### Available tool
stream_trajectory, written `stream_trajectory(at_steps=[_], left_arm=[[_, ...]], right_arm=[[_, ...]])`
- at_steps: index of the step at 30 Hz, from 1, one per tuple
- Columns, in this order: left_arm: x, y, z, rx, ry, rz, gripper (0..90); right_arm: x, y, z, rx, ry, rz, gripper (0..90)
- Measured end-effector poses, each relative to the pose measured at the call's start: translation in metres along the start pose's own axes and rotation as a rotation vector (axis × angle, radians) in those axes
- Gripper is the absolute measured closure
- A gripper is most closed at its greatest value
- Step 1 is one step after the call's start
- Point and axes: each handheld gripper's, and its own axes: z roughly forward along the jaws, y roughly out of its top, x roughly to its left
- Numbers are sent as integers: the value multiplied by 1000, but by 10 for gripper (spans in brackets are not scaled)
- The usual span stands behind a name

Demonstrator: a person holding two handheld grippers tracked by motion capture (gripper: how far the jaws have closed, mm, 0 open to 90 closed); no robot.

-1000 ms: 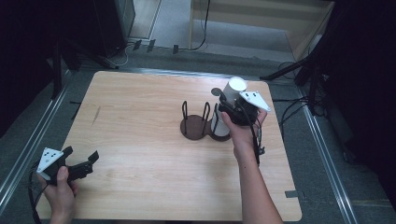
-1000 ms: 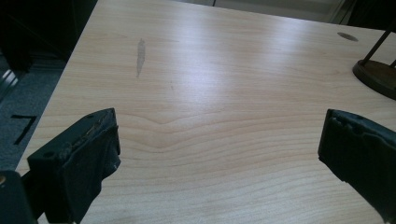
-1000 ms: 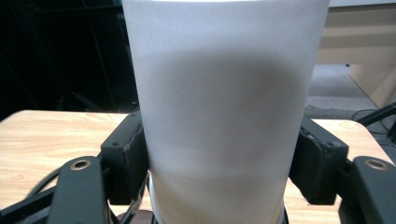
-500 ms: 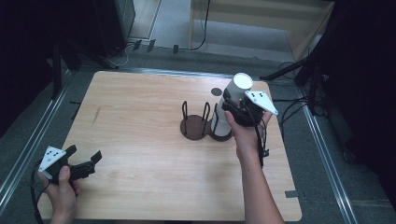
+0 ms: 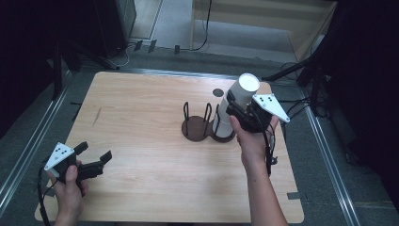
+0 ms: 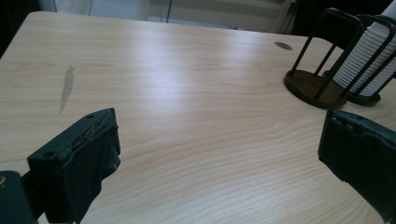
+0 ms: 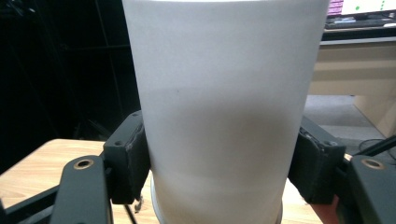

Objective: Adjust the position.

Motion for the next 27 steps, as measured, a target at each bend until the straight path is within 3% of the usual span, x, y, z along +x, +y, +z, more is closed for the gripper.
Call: stream_trajectory(at_steps=[9,19,27], left_arm=[[-16,16,7,6,-77,-6,0],[-49,33,19,28,-141,54,0],[-75,47,36,49,-208,74,0]], right_arm=[[8,-6,-18,17,34,-26,311],[19,-28,-35,38,78,-23,322],[26,-53,-46,61,109,-33,322]])
